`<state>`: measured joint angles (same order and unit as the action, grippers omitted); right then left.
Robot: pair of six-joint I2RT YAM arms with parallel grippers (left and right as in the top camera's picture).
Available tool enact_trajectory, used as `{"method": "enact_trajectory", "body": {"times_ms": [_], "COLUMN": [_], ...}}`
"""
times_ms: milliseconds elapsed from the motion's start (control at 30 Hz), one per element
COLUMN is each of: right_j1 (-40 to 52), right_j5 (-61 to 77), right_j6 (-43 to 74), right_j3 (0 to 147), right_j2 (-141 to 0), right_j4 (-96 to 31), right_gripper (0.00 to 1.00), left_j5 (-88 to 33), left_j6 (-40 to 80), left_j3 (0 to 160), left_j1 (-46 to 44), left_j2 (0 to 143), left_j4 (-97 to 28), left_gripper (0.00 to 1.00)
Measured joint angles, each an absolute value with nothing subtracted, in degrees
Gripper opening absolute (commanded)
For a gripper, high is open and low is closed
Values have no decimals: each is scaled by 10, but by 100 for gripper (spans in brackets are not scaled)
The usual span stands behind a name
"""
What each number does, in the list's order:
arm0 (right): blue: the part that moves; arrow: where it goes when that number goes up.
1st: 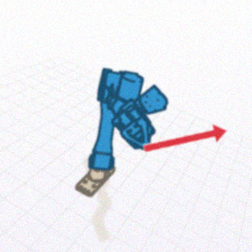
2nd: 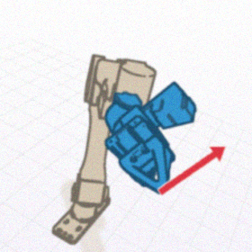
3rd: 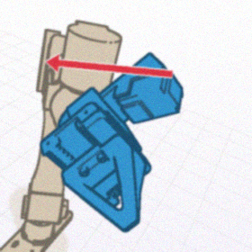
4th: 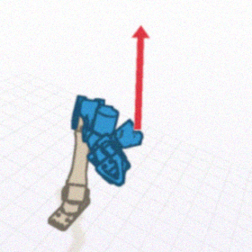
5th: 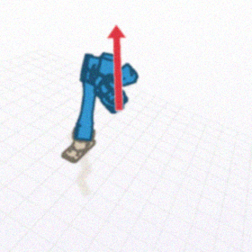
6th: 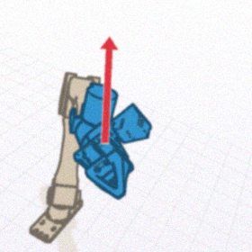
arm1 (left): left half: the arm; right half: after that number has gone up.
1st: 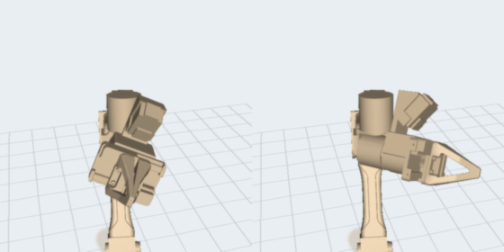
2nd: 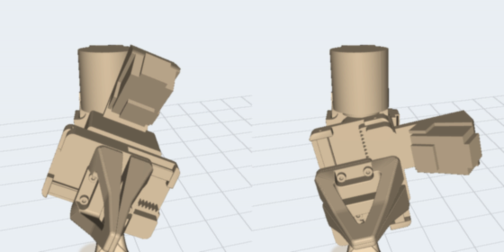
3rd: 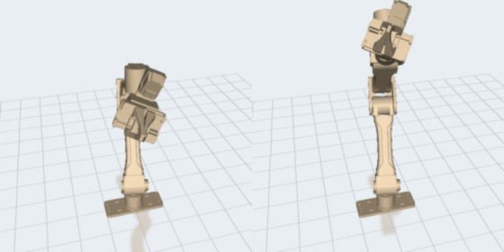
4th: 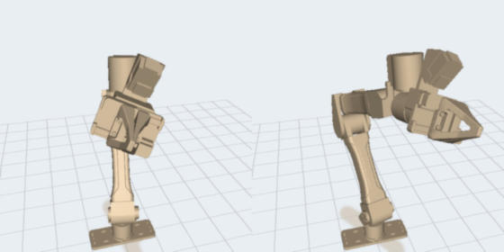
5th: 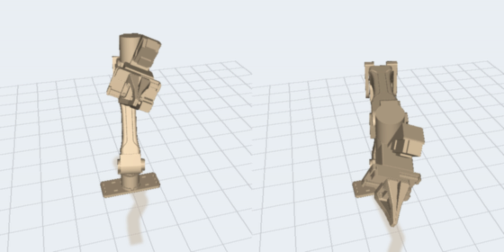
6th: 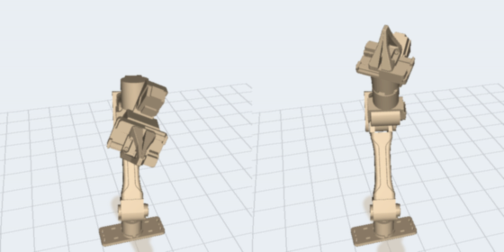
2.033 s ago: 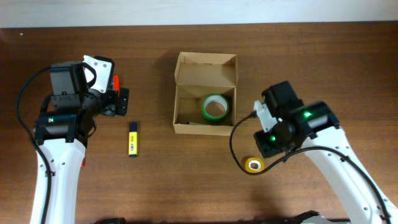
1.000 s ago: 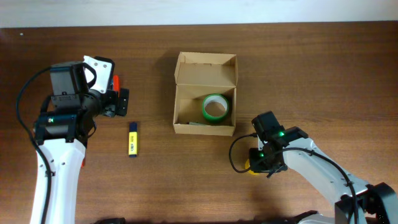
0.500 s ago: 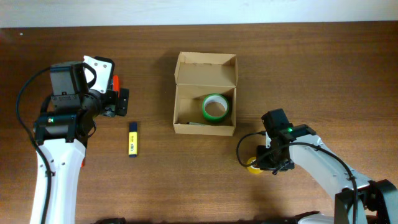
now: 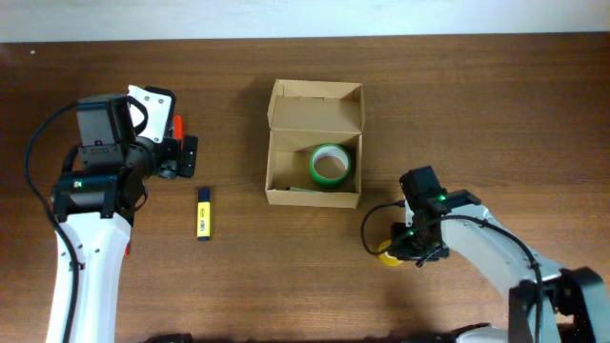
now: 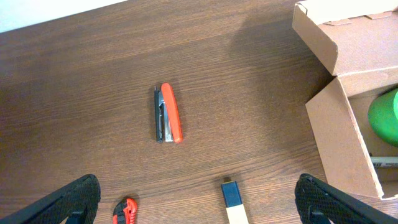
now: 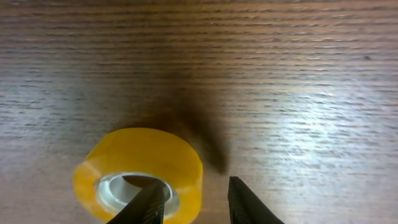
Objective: Pack container
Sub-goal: 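Place the yellow tape inside the green tape roll in the box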
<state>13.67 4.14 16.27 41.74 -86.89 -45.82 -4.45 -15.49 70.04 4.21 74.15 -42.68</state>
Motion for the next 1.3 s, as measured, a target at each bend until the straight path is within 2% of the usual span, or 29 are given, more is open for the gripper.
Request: {"method": "enact_trajectory", "body": {"times_ms": [33,100,133,167,467,633,900,1200,1300], "right_j1": [137,137,137,137,136,136,121,97,113], "right_j5": [44,49,54,53,52,21,3,33,50], "right_j6": [163,163,162,164,158,131,80,-3,-21], "right_j3": [415,415,415,415,433,617,785,1061,1079], "right_j2": [-878,-882,-882,-882,-869,-843,-845,-1058,-1084], "right_j4": [-455,-451,-451,-452,-482,-589,-628,-734,-744], "right_gripper": [34,24,12,4,4,4,4,4,4], "left_j5": [-44,-44,-44,-44,-44,-44,-44,-44,-44], "left_j6": [-155,-155,-155,-155,-155,-155,-155,-155,-155], "left_j3": [700,700,700,700,700,700,700,700,700], "left_j1": [42,42,42,42,42,42,42,42,42], "left_j2": [741,741,742,742,742,741,742,742,741], "left_j4": [-427,-427,-427,-427,-427,-428,-427,-427,-427], "left_gripper": [99,99,99,99,99,99,99,99,99]}}
